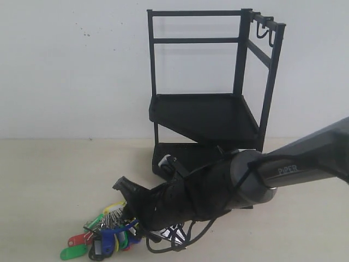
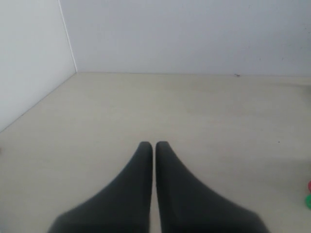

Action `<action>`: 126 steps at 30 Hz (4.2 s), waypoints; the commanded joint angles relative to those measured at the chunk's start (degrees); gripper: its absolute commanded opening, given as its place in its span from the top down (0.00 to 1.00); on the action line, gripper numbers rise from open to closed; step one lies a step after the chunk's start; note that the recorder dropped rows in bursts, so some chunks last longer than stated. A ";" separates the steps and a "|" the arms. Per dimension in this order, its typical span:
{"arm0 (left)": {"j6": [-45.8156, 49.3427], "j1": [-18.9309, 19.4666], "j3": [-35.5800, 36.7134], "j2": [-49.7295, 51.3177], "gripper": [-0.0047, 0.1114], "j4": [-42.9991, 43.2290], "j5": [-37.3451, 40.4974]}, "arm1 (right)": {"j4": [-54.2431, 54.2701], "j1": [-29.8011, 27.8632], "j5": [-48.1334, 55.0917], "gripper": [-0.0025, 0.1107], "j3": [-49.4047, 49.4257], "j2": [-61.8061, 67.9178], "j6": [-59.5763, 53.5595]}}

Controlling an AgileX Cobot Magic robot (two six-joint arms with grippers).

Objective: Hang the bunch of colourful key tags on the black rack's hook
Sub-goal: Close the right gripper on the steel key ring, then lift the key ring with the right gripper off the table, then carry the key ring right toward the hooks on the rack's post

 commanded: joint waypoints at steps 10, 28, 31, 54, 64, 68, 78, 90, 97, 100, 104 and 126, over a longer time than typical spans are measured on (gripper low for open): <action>-0.32 -0.07 -0.14 0.20 0.92 0.01 -0.33 | 0.85 0.00 1.21 0.63 -4.67 4.09 -5.12; -0.32 -0.07 -0.14 0.20 0.92 0.01 -0.22 | -32.95 0.00 9.66 0.98 -4.67 -11.59 -6.57; -0.32 -0.07 -0.14 0.20 0.92 0.01 -0.22 | -47.06 0.00 12.12 0.98 -4.67 -15.88 2.17; -0.32 -0.07 -0.14 0.20 0.92 0.01 -0.15 | -97.13 2.35 34.43 0.98 -4.67 -37.96 28.15; -0.32 -0.07 -0.14 0.20 0.92 0.01 -0.29 | -98.72 3.91 37.12 0.98 -4.67 -38.90 29.28; -0.32 -0.07 -0.14 0.20 0.92 0.01 -0.29 | -87.58 4.80 39.99 0.98 -4.67 -39.75 17.16; -0.32 -0.07 -0.14 0.20 0.92 0.01 -0.18 | -109.34 4.12 44.05 0.98 -4.67 -43.86 35.11; -0.32 -0.07 -0.14 0.20 0.92 0.01 -0.28 | -120.96 -7.12 44.08 0.98 -4.67 -57.85 38.89; -0.32 -0.07 -0.14 0.20 0.92 0.01 -0.28 | -124.00 -17.58 37.17 0.98 -4.67 -57.16 39.26; -0.32 -0.07 -0.14 0.20 0.92 0.01 -0.28 | -123.35 -21.12 32.12 0.98 -4.67 -55.76 39.69; -0.32 -0.07 -0.14 0.20 0.92 0.01 -0.28 | -120.54 -23.81 27.41 0.98 -4.67 -52.75 34.77; -0.32 -0.07 -0.14 0.20 0.92 0.01 -0.29 | -85.07 -35.39 9.79 0.98 -4.67 -42.88 5.41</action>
